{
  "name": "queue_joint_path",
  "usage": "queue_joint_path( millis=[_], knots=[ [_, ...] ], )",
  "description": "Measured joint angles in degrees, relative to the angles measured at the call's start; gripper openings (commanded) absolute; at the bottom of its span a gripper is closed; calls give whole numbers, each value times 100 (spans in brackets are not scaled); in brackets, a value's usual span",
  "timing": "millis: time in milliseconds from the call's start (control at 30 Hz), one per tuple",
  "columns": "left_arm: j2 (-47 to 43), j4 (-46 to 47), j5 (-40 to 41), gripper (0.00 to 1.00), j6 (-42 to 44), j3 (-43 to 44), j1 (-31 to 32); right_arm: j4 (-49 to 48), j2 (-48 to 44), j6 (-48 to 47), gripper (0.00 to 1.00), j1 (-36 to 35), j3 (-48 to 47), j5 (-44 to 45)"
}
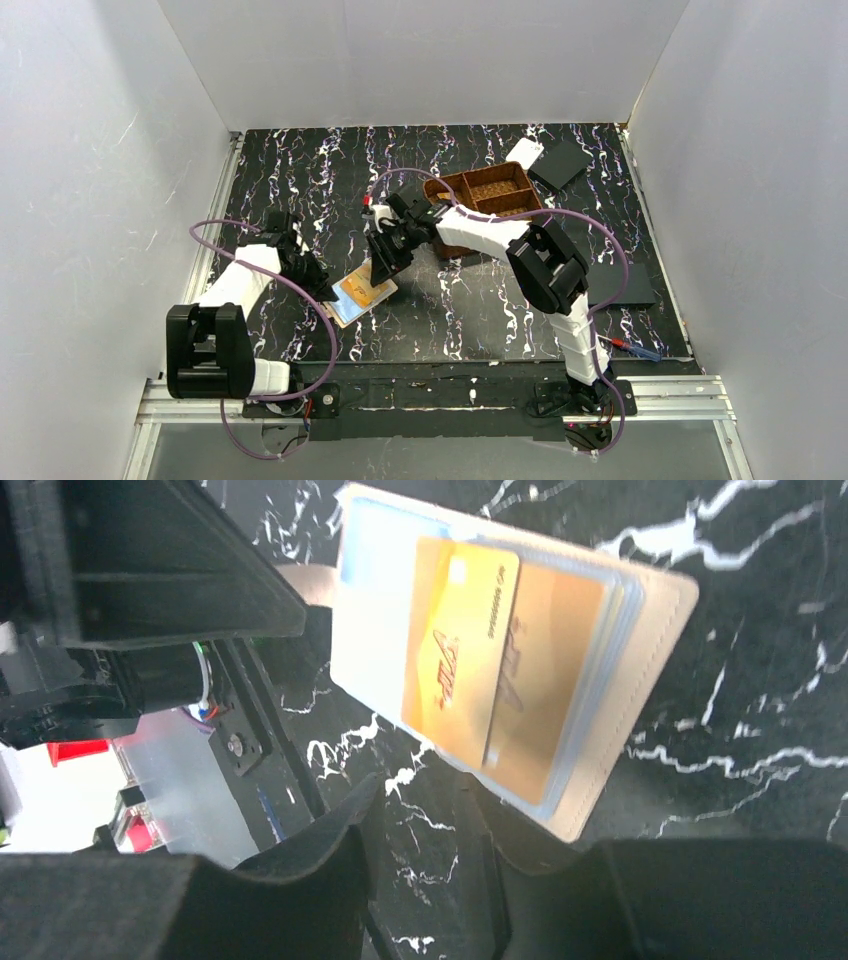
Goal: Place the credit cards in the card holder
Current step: Insert the credit card into the card holder.
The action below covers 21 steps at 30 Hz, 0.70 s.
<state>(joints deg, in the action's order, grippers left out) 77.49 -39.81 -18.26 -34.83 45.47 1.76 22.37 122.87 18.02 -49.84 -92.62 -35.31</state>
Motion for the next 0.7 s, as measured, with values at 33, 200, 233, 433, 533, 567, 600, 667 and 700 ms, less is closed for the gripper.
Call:
queue_joint_path(
  millis=[33, 200, 233, 433, 533, 567, 600, 667, 700],
  knots=[
    [0, 9, 28, 0, -11, -11, -52, -52, 26, -31, 42, 0, -79, -22],
    [7, 66, 205, 0, -39, -195, -538, -289, 177, -46, 43, 0, -238, -81],
    [9, 66, 236, 0, -44, -227, -568, -302, 249, -44, 43, 0, -304, -92],
    [214, 240, 271, 0, -83, -433, -577, -428, 647, -22, 42, 0, -431, -120],
    [415, 380, 269, 0, -118, -527, -577, -455, 695, -2, 39, 0, -468, -212],
    [479, 417, 260, 0, -136, -551, -577, -470, 702, -2, 37, 0, -474, -216],
    [509, 428, 234, 0, -140, -553, -577, -483, 706, -2, 36, 0, -476, -219],
    [518, 463, 219, 0, -162, -568, -584, -522, 739, 22, 33, 0, -476, -232],
    [518, 468, 214, 0, -168, -568, -584, -553, 754, 46, 31, 0, -476, -247]
  ],
)
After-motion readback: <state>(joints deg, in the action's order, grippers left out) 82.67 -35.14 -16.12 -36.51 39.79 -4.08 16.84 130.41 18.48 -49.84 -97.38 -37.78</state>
